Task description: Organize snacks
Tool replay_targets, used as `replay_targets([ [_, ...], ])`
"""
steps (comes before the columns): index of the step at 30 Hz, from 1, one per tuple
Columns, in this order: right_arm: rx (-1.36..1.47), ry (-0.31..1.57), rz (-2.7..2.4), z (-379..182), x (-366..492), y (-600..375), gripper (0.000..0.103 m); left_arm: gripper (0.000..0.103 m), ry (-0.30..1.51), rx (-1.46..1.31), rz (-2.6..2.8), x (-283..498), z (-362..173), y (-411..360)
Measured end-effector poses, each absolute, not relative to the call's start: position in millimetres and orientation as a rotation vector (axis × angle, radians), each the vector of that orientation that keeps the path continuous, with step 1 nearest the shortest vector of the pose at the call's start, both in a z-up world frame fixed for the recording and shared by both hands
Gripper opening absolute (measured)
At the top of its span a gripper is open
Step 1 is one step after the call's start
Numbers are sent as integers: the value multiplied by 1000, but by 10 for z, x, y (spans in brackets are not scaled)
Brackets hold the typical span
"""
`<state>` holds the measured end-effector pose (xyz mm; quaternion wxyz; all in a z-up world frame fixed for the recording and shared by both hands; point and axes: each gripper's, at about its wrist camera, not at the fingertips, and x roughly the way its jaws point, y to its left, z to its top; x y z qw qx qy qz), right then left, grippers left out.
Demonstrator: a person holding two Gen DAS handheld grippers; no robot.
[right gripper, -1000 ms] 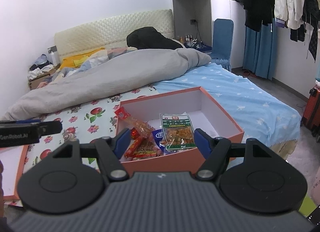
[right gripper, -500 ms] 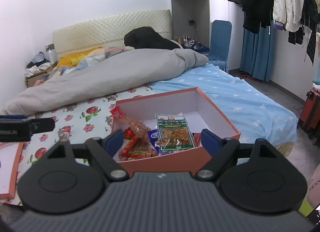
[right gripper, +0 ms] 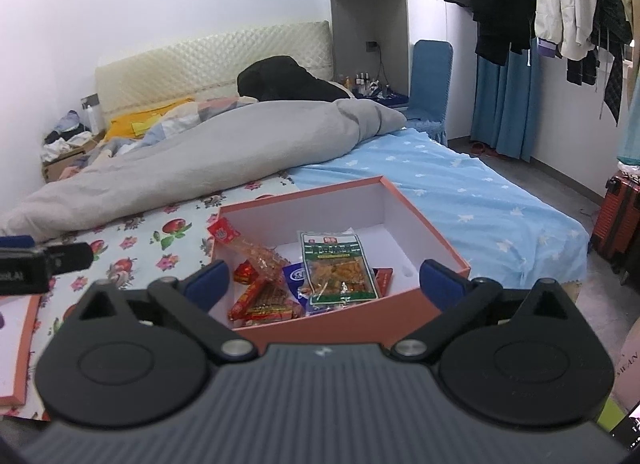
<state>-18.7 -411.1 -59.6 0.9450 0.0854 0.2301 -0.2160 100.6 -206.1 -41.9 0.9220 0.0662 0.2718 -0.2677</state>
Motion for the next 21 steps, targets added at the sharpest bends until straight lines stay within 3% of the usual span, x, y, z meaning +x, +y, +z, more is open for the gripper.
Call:
replay_targets([
  [21, 168, 468, -442, -602, -180, -4076, 103, 101, 597, 105, -537, 1047, -389, -2002],
])
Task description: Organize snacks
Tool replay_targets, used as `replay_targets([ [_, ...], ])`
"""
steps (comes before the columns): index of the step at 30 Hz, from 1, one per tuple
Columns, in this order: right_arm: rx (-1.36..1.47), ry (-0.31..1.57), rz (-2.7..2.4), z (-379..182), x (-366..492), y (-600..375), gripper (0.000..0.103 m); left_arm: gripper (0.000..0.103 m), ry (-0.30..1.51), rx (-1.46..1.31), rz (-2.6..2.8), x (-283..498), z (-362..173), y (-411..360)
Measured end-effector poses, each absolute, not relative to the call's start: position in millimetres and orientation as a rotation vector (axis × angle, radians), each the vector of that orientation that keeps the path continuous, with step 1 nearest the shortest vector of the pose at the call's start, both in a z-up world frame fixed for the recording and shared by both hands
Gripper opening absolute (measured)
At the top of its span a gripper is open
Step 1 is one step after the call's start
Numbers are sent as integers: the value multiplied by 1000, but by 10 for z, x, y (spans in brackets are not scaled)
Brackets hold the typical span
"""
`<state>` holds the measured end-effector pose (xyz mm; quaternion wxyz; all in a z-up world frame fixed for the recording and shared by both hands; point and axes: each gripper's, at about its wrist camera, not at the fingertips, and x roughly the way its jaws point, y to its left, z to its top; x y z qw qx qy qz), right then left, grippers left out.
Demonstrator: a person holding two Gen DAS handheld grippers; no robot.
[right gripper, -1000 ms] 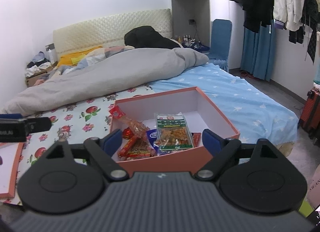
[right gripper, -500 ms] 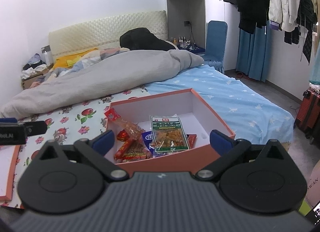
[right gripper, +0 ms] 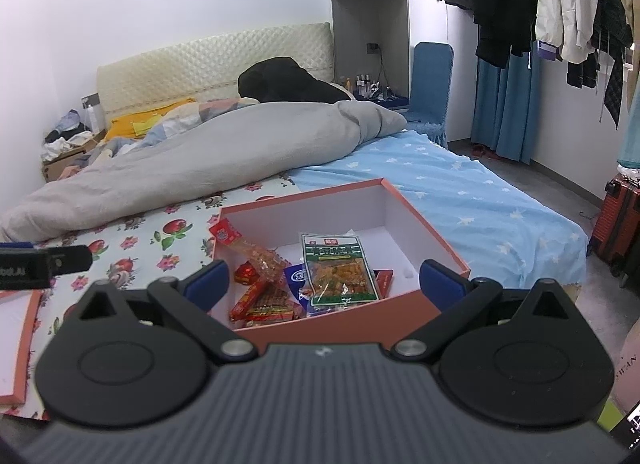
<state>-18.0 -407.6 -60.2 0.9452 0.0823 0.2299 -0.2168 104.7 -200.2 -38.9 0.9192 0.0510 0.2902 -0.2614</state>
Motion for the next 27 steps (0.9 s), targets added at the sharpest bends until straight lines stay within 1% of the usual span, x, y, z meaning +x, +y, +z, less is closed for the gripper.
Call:
replay_targets([
  [27, 161, 471, -442, -593, -160, -4078, 103, 102, 598, 88, -543, 1083, -373, -1999],
])
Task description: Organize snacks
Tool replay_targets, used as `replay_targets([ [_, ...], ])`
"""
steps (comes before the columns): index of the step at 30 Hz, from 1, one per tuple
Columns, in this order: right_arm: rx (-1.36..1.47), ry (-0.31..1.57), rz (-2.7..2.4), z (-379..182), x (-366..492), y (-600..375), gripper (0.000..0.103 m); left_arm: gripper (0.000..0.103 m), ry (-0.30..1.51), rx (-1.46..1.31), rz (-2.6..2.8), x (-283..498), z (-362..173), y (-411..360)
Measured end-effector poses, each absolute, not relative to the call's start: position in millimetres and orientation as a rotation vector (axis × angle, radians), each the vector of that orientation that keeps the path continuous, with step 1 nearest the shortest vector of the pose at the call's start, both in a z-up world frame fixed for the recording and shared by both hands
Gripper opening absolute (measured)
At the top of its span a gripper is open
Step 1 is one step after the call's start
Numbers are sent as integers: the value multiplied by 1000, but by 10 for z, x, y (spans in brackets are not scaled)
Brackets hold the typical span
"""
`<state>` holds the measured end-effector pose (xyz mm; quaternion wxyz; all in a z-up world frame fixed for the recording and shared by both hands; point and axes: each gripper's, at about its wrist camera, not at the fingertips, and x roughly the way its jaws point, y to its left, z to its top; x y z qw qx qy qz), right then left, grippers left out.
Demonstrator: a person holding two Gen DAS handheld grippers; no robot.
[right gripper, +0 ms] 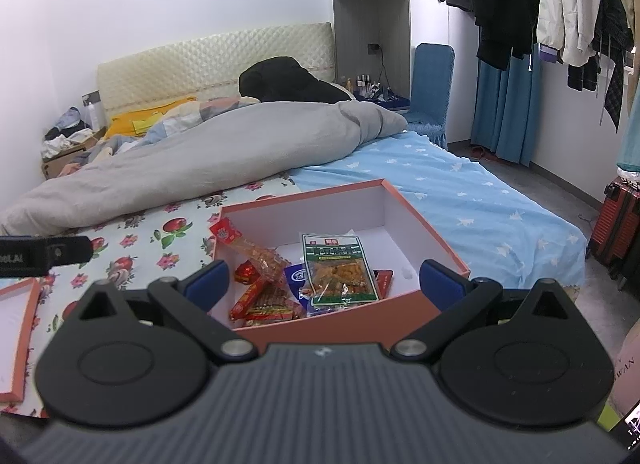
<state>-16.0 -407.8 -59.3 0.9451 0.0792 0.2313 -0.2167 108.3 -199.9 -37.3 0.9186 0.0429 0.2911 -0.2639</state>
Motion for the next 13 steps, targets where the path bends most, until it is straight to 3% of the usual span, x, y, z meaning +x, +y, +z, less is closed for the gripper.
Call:
replay_targets([
  [13, 158, 471, -445, -578, -179, -4063, 103, 102, 600, 88, -538, 1029, -360, -2013],
])
